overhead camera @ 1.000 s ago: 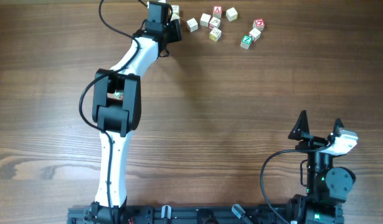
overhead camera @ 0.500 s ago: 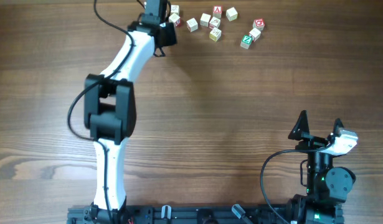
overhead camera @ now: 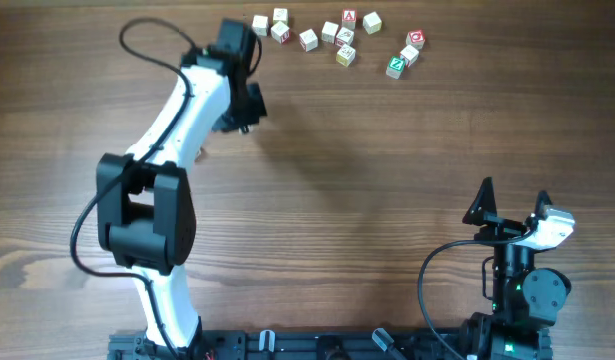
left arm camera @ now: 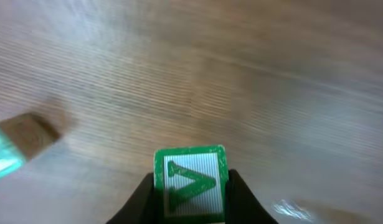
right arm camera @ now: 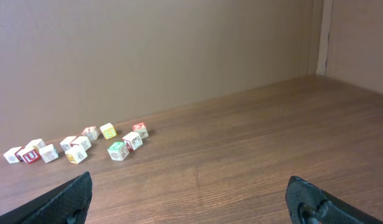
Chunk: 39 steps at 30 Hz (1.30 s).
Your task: Form a circle
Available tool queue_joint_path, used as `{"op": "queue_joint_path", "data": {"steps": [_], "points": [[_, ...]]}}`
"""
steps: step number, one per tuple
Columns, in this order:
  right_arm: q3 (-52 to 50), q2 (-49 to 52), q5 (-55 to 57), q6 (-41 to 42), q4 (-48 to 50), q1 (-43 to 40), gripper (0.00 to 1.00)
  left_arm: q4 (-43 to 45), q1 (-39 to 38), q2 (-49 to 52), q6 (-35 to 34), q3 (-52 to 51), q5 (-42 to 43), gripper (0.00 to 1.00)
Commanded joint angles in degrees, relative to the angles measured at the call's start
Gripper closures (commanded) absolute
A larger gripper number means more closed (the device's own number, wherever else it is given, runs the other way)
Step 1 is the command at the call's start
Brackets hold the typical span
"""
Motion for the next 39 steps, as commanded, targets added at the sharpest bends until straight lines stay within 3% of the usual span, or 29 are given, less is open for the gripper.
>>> {"op": "queue_joint_path", "data": {"steps": [1, 3, 5, 13, 15, 25, 27, 31, 35, 38, 39], "points": [[-0.1, -0.4, -0.7, 0.5, 0.2, -0.2, 0.0, 8.1, 0.7, 0.8, -2.9, -8.8, -2.4, 0.9], [-0.1, -0.4, -0.7, 0.5, 0.2, -0.2, 0.0, 9.9, 0.7, 0.8, -2.9, -10.7, -3.6, 0.9], [-0.1, -0.4, -0.7, 0.5, 0.2, -0.2, 0.0, 9.5, 0.7, 0.8, -3.0, -12.0, -10.6, 0.9], [-0.1, -0.4, -0.7, 0.5, 0.2, -0.2, 0.0, 5.7, 0.3, 0.8, -4.9, -12.0, -14.1, 0.86], [-0.1, -0.4, -0.7, 0.5, 0.2, -0.2, 0.0, 3.0, 0.3, 0.7, -6.7, -12.0, -14.1, 0.67], [-0.1, -0.4, -0.3, 0.0, 0.4, -0.2, 0.0, 6.9, -2.0, -8.1, -6.6, -9.2, -9.5, 0.07], [-0.1, -0.4, -0.3, 0.1, 0.5, -0.2, 0.0, 7.4, -2.2, -12.2, -3.2, -4.3, -9.4, 0.0], [-0.1, -0.4, -1.0, 0.9, 0.3, -0.2, 0.0, 9.9, -0.8, -20.2, 0.4, 5.9, -9.9, 0.0], [-0.1, -0.4, -7.3, 15.0, 4.7, -0.2, 0.0, 13.9, 4.9, -27.7, 0.3, 7.3, -10.5, 0.0], [-0.1, -0.4, -7.5, 38.1, 5.5, -0.2, 0.0, 13.7, 11.0, -31.2, 0.2, 7.3, -10.5, 0.0], [-0.1, -0.4, -7.6, 40.7, 6.8, -0.2, 0.0, 13.2, 12.9, -31.8, 0.1, 7.3, -10.3, 0.0]]}}
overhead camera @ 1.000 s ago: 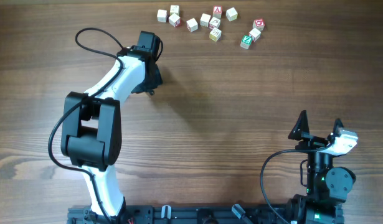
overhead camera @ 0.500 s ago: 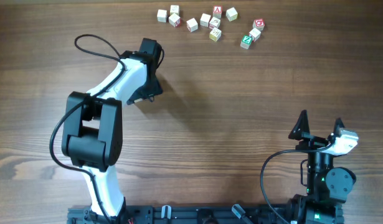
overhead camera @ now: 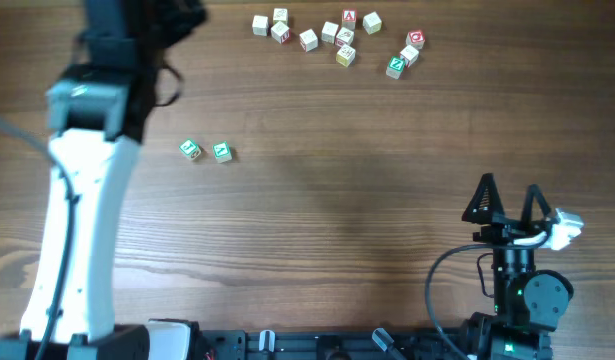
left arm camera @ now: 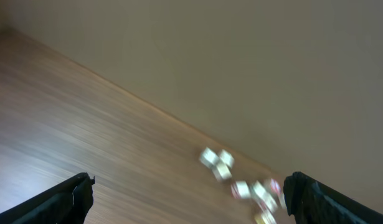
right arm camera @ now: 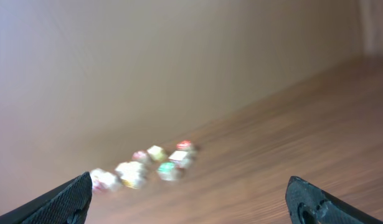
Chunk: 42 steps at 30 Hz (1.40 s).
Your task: Form a circle
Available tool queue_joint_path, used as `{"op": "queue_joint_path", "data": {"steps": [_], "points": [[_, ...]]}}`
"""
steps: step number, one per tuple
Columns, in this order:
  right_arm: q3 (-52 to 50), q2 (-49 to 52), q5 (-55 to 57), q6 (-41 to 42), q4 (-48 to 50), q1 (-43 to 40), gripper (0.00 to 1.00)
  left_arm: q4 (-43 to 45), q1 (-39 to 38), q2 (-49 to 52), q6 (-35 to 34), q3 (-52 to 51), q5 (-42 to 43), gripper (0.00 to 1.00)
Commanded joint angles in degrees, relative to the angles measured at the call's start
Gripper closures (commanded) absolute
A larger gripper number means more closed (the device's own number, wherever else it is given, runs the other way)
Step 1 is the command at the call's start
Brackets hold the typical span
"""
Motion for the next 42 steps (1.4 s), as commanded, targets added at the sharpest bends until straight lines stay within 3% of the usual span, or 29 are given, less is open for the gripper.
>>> {"op": "queue_joint_path", "data": {"steps": [1, 4, 10, 14, 19, 23, 28, 31, 34, 37, 42], "points": [[-0.1, -0.3, -4.4, 19.7, 6.0, -0.2, 0.0, -1.3, 6.6, -1.6, 0.6, 0.1, -0.3, 0.0], [0.5, 1.0, -8.9, 15.0, 19.1, -0.2, 0.0, -3.5, 10.8, -2.0, -2.5, 0.1, -0.3, 0.0], [7.2, 14.0, -9.1, 11.0, 19.3, -0.2, 0.01, -4.1, 12.1, -2.0, -2.6, 0.0, -0.1, 0.0], [20.8, 35.0, -17.0, 5.9, 18.2, -0.2, 0.04, -4.1, 12.1, -2.0, -2.6, 0.0, -0.1, 0.0], [46.1, 62.7, -22.8, -1.2, 3.2, 3.9, 0.04, -6.7, 12.1, -2.0, -2.6, 0.0, -0.1, 0.0], [67.6, 81.9, -14.3, -6.5, -14.4, 12.5, 0.04, -9.6, 12.1, -2.0, -2.6, 0.0, -0.1, 0.0], [92.5, 104.9, -10.6, -12.5, -26.8, 21.7, 0.03, -12.5, 12.1, -2.0, -2.6, 0.0, -0.1, 0.0], [99.6, 116.3, -5.3, -14.1, -24.5, 25.5, 0.0, -12.5, 12.1, -2.0, -2.6, 0.0, -0.1, 0.0], [100.2, 126.7, -4.3, -14.1, -15.3, 28.5, 0.01, -12.5, 12.1, -2.0, -2.6, 0.0, -0.1, 0.0], [100.2, 133.3, 4.8, -14.5, -8.7, 31.2, 0.01, -12.5, 12.1, -2.0, -2.6, 0.0, -0.1, 0.0], [100.2, 140.3, 5.8, -16.6, -0.8, 31.6, 0.02, -12.5, 12.1, -2.0, -2.6, 0.0, -0.1, 0.0]]}}
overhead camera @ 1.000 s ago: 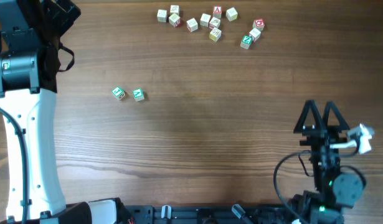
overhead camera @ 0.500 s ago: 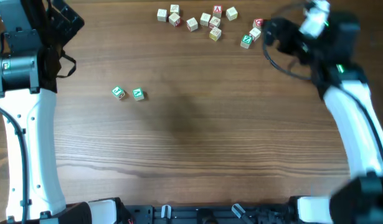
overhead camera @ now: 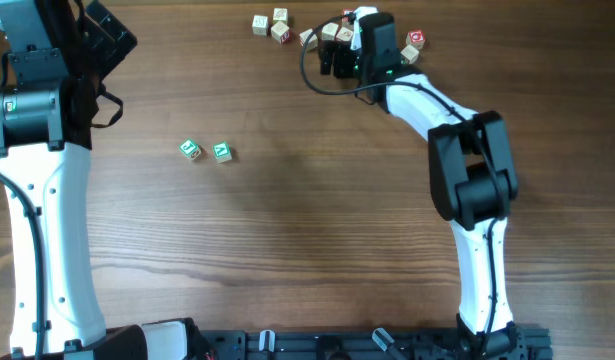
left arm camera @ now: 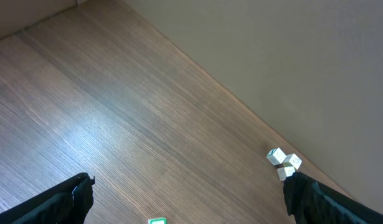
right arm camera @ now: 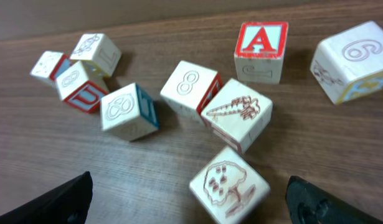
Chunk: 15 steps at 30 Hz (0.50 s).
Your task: Form a circle
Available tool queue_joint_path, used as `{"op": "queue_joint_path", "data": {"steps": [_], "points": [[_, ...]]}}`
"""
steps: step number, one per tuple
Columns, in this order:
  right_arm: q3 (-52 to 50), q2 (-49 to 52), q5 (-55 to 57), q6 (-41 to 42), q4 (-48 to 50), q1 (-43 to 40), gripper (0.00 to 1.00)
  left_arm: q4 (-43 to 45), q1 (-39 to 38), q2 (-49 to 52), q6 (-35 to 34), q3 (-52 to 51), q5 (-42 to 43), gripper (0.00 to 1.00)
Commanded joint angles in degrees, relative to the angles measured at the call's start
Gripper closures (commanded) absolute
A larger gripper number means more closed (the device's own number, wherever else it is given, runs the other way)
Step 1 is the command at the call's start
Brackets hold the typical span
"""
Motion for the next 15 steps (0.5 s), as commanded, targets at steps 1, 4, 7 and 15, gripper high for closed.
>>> {"op": "queue_joint_path", "data": {"steps": [1, 4, 7, 15], "points": [[0.9, 4.0, 2.7, -3.5, 3.2, -0.2, 0.03, 0.1, 0.2, -0.6, -0.3, 0.1, -0.1, 0.0], [0.9, 5.6, 4.9, -4.3, 4.2, 0.0, 0.08, 0.2, 0.2, -0.6, -0.3, 0.1, -0.1, 0.0], [0.9, 6.8, 5.0, -5.9, 5.3, 0.0, 0.18, 0.1, 0.2, -0.6, -0.3, 0.1, -0.1, 0.0], [0.9, 2.3, 0.0, -5.5, 4.4, 0.9, 0.64, 0.1, 0.2, -0.6, -0.3, 0.1, -0.1, 0.0]]}}
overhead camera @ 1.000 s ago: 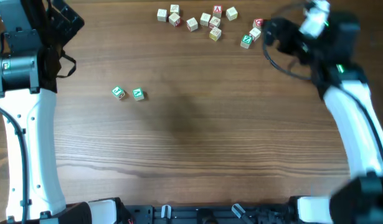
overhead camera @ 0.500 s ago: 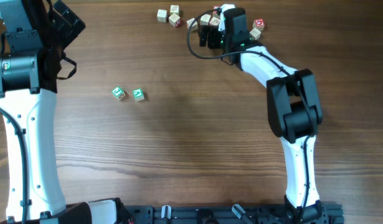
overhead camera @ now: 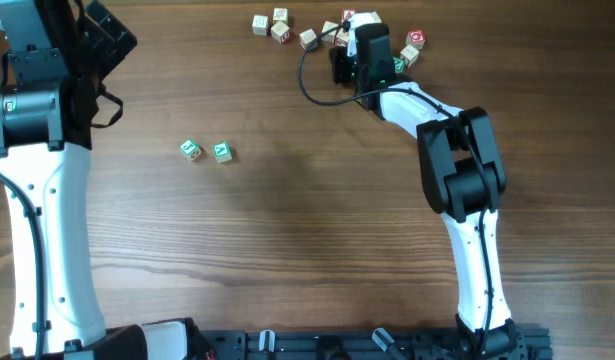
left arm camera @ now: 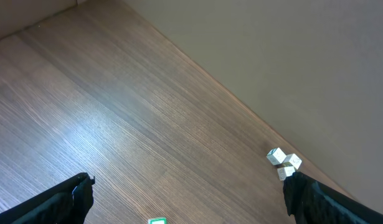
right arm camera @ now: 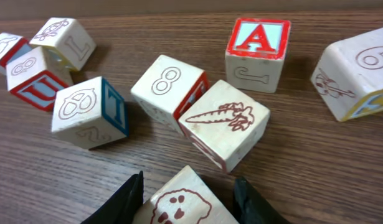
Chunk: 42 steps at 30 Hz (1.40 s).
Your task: Form a circle
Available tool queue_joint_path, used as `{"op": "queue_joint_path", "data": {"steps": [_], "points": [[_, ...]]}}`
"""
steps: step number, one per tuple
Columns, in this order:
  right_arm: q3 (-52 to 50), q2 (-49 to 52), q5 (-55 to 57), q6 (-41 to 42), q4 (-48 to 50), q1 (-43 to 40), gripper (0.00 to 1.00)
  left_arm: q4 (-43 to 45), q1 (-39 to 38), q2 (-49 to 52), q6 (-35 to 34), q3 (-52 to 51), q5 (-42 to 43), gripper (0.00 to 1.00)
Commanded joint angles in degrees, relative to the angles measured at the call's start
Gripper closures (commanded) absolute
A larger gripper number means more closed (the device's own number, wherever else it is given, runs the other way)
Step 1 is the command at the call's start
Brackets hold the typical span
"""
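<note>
My right gripper [right arm camera: 189, 182] has reached the cluster of wooden blocks at the table's far edge. It is shut on a block with a red drawing [right arm camera: 182, 208], one finger on each side; overhead the gripper [overhead camera: 342, 60] hides that block. Just beyond lie a carrot block [right arm camera: 223, 124], an 8 block [right arm camera: 169, 90] and a red A block [right arm camera: 256, 46]. Two green blocks [overhead camera: 191, 149] [overhead camera: 222, 152] sit side by side on the left half of the table. My left gripper [overhead camera: 105, 30] hangs open, high at the far left, holding nothing.
More loose blocks lie around the cluster: a blue-sided one [right arm camera: 89, 112], a U block [right arm camera: 35, 78], a 6 block [right arm camera: 359, 71], and red and green ones [overhead camera: 407, 52] to the right. A wall backs the table's far edge [left arm camera: 253, 74].
My right gripper was wide open above the cluster; now it is lower and its jaws have shut on the block with the red drawing. The left arm has not moved.
First my left gripper held a green V block low over the table while the right arm stood parked at the near right. Then two green blocks lay together and the left gripper was open and raised. Then the right gripper was open over the far cluster, now shut on a block.
</note>
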Motion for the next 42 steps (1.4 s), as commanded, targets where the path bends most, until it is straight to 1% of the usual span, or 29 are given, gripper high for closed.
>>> {"op": "queue_joint_path", "data": {"steps": [1, 3, 5, 6, 8, 9, 10, 11, 12, 13, 14, 15, 17, 18, 20, 23, 24, 25, 30, 31, 32, 34, 35, 36, 37, 38, 40, 41, 42], "points": [[0.4, -4.7, -2.1, 0.1, -4.0, 0.7, 0.65, 0.1, 0.2, -0.6, -0.3, 0.1, -0.1, 0.0], [0.4, -10.4, -3.7, -0.1, -9.7, 0.7, 0.66, 0.1, 0.2, -0.6, -0.3, 0.1, -0.1, 0.0], [0.3, -15.6, -11.7, -3.0, -15.6, 0.9, 0.67, 1.1, 0.2, -0.6, -0.2, 0.1, -0.2, 0.0], [0.3, -18.1, -16.7, -4.2, -19.1, 1.7, 0.67, 1.2, 0.2, -0.6, 0.3, 0.1, -1.6, 0.0], [0.3, -19.3, -21.3, -6.2, -24.4, 4.2, 0.67, 1.5, 1.0, -0.9, -0.3, 0.1, -8.9, 0.0], [0.3, -19.3, -21.4, -9.1, -29.0, 7.7, 0.67, 1.7, 5.2, -1.5, -5.8, 0.1, -11.9, 0.0], [0.3, -19.3, -21.3, -13.6, -32.5, 12.5, 0.69, 1.5, 11.0, -1.7, -9.0, 0.1, -7.5, 0.0], [-0.3, -19.3, -18.9, -14.4, -33.1, 16.5, 0.69, 0.4, 19.1, -1.5, -9.0, 0.1, 1.0, 0.0], [-1.1, -19.3, -16.4, -16.7, -33.0, 20.2, 0.69, -0.4, 25.0, -1.5, -9.0, 0.1, 4.8, 0.0], [-1.8, -19.3, -14.5, -19.1, -32.8, 22.8, 0.69, -1.4, 29.1, -1.5, -9.0, 0.1, 6.1, 0.0], [-3.0, -19.2, -13.7, -21.6, -30.9, 26.3, 0.69, -3.8, 32.7, -1.4, -9.0, 0.0, 8.3, 0.0], [-4.2, -18.5, -12.3, -23.5, -27.6, 28.7, 0.7, -5.6, 33.6, -1.4, -8.9, -0.2, 8.5, 0.0], [-5.5, -14.9, -5.5, -24.4, -19.7, 32.5, 0.7, -5.7, 33.0, -1.2, -9.0, -0.3, 10.6, 0.0], [-5.5, -13.3, -5.4, -26.2, -18.0, 33.7, 0.7, -5.6, 32.5, -1.2, -9.0, -0.3, 13.0, 0.0], [-5.5, -9.8, -5.3, -32.1, -15.6, 36.1, 0.7, -5.6, 29.7, -0.3, -9.0, -0.3, 14.3, 0.0], [-5.5, -8.1, -4.6, -32.7, -13.2, 37.3, 0.69, -5.4, 25.2, 3.2, -9.0, -0.3, 14.2, 0.0], [-5.5, -8.1, -5.0, -32.7, -12.5, 37.4, 0.63, -5.3, 24.2, 4.8, -9.0, -0.3, 14.3, 0.0], [-5.5, -7.7, -5.0, -32.7, -11.7, 37.4, 0.6, -5.2, 23.4, 6.1, -9.0, -0.3, 14.2, 0.0], [-5.5, -6.2, -3.4, -32.2, -8.0, 37.3, 0.55, -5.2, 23.3, 9.7, -9.0, -0.3, 14.3, 0.0], [-5.5, -6.2, -1.4, -29.9, -7.5, 37.3, 0.53, -5.3, 23.3, 9.7, -9.0, -0.3, 14.3, 0.0], [-5.5, -6.2, -1.1, -28.0, -7.1, 37.1, 0.48, -5.4, 23.3, 9.7, -9.0, -0.3, 14.3, 0.0], [-5.5, -5.7, -1.0, -28.2, -6.7, 36.9, 0.43, -5.6, 23.2, 9.7, -9.0, -0.3, 14.3, 0.0], [-5.5, -5.5, -0.4, -28.1, -6.3, 36.6, 0.37, -6.0, 23.2, 9.7, -9.0, -0.3, 14.3, 0.0], [-5.5, -5.6, 1.1, -25.9, -5.0, 36.4, 0.31, -6.7, 23.2, 9.7, -9.0, -0.3, 14.3, 0.0], [-5.4, -5.7, 2.1, -24.2, -4.4, 36.4, 0.27, -7.2, 23.2, 9.7, -9.0, -0.3, 14.3, 0.0], [-5.4, -6.3, 2.1, -23.8, -4.6, 36.4, 0.26, -7.3, 23.2, 9.7, -8.9, -0.3, 14.3, 0.0], [-5.4, -9.2, 2.1, -22.8, -5.8, 36.4, 0.19, -7.3, 23.2, 9.7, -8.9, -0.3, 14.3, 0.0], [-5.4, -11.6, 2.1, -20.1, -6.8, 36.4, 0.13, -7.2, 23.2, 9.7, -9.0, -0.3, 14.3, 0.0], [-5.4, -13.3, 2.1, -18.4, -8.2, 36.3, 0.01, -7.1, 23.2, 9.7, -8.9, -0.3, 14.3, 0.0]]}}
